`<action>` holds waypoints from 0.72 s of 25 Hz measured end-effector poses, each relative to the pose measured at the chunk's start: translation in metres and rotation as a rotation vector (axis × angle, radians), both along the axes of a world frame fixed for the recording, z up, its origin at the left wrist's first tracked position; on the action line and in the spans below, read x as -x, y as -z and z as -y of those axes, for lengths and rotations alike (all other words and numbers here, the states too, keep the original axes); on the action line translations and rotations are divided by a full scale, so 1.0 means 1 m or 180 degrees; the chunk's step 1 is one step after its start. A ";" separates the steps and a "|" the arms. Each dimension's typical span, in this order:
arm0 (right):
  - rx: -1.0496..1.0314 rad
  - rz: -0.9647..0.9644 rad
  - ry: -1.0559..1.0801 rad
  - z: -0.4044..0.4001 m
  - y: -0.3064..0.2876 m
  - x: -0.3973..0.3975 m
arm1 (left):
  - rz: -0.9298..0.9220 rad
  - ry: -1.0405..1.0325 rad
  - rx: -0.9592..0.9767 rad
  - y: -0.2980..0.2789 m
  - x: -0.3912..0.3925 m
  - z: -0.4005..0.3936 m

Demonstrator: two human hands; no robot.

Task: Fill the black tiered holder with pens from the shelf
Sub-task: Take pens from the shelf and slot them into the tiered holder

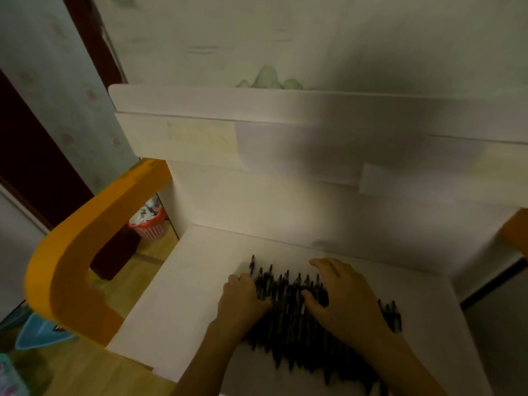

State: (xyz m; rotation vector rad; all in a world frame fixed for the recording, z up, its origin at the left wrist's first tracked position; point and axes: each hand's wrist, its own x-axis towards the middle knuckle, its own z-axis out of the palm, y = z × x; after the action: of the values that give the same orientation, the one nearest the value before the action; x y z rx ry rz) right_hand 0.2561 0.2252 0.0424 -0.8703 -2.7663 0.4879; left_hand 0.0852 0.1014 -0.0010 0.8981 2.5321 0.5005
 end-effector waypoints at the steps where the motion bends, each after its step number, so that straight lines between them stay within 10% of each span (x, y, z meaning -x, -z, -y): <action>1: 0.0010 -0.0004 0.0043 0.000 0.000 0.002 | 0.0080 -0.0005 0.0040 0.000 0.004 -0.002; 18: -0.0087 0.0175 0.0250 0.007 0.001 0.013 | -0.0018 0.0266 0.0057 0.003 0.024 -0.005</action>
State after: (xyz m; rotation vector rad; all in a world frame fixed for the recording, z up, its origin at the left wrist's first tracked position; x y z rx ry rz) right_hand 0.2426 0.2184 0.0410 -0.9962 -2.7682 0.4178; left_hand 0.0616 0.1068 -0.0039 0.9953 2.4882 0.4492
